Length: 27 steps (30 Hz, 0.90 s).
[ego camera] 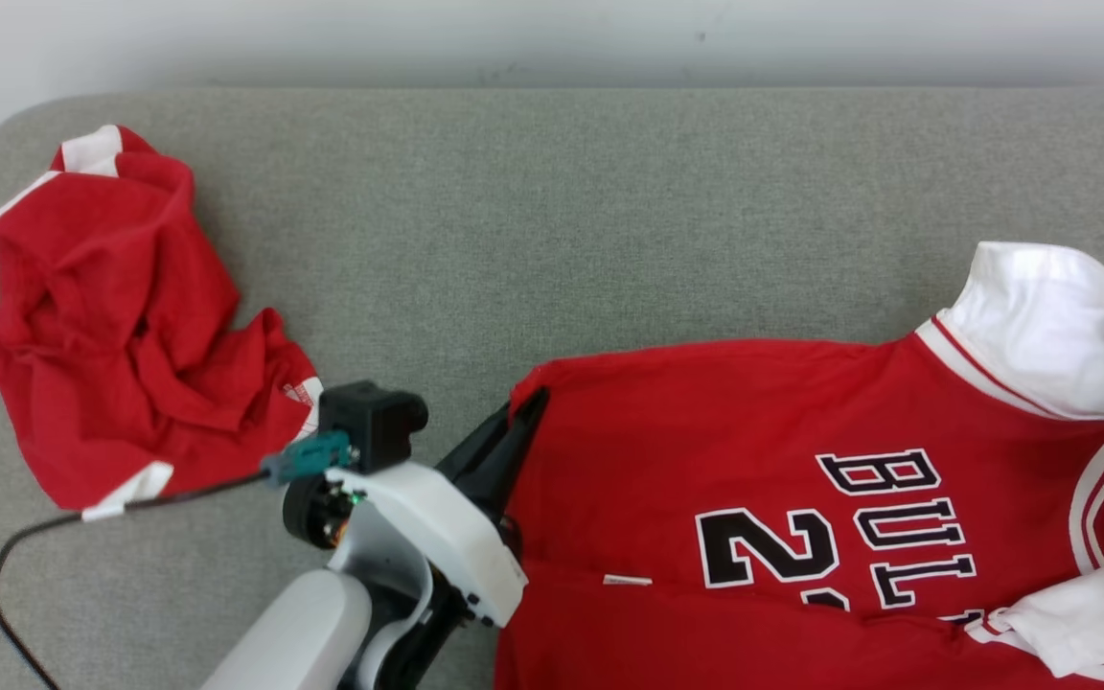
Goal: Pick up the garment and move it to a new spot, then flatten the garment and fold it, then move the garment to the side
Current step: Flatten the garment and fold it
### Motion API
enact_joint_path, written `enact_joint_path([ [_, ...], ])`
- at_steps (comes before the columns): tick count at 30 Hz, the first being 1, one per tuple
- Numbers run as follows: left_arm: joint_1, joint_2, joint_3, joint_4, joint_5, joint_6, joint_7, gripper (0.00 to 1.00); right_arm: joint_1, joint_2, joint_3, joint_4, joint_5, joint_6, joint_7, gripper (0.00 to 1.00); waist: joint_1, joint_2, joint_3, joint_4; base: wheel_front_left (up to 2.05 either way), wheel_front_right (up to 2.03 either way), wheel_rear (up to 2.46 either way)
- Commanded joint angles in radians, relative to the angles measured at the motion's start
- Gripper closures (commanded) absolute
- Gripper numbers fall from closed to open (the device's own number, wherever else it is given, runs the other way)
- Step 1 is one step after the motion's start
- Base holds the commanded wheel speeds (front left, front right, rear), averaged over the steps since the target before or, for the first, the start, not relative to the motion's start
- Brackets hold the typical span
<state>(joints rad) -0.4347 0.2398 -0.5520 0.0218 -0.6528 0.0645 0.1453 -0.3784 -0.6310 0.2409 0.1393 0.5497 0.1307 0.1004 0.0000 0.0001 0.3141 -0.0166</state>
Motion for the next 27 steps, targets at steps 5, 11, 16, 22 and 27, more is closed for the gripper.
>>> enact_joint_path([
  [5,0.062,0.029,-0.007,0.022,0.034,-0.021,-0.099,1.00,0.066,-0.013,0.013,0.002,-0.006,0.000,-0.053,1.00,0.0000,-0.0001,-0.031,-0.013,0.00,0.00,0.00],
  [11,0.088,0.038,-0.020,0.078,0.101,-0.014,-0.215,1.00,0.109,0.007,0.020,0.023,-0.055,0.000,-0.129,1.00,0.0000,-0.0001,-0.049,-0.015,0.00,0.00,0.00],
  [16,0.123,0.018,-0.039,0.129,0.130,-0.025,-0.325,1.00,0.178,0.030,0.004,0.037,-0.098,0.000,-0.212,1.00,0.0000,-0.0001,-0.079,-0.011,0.00,0.00,0.00],
  [22,0.170,-0.011,-0.050,0.197,0.158,-0.039,-0.397,1.00,0.259,0.051,-0.007,0.069,-0.146,0.000,-0.284,1.00,0.0000,-0.0001,-0.107,-0.009,0.00,0.00,0.00],
  [27,0.210,-0.038,-0.045,0.214,0.202,-0.070,-0.410,1.00,0.307,0.080,-0.039,0.098,-0.178,0.000,-0.334,1.00,0.0000,-0.0001,-0.125,-0.005,0.00,0.00,0.00],
])
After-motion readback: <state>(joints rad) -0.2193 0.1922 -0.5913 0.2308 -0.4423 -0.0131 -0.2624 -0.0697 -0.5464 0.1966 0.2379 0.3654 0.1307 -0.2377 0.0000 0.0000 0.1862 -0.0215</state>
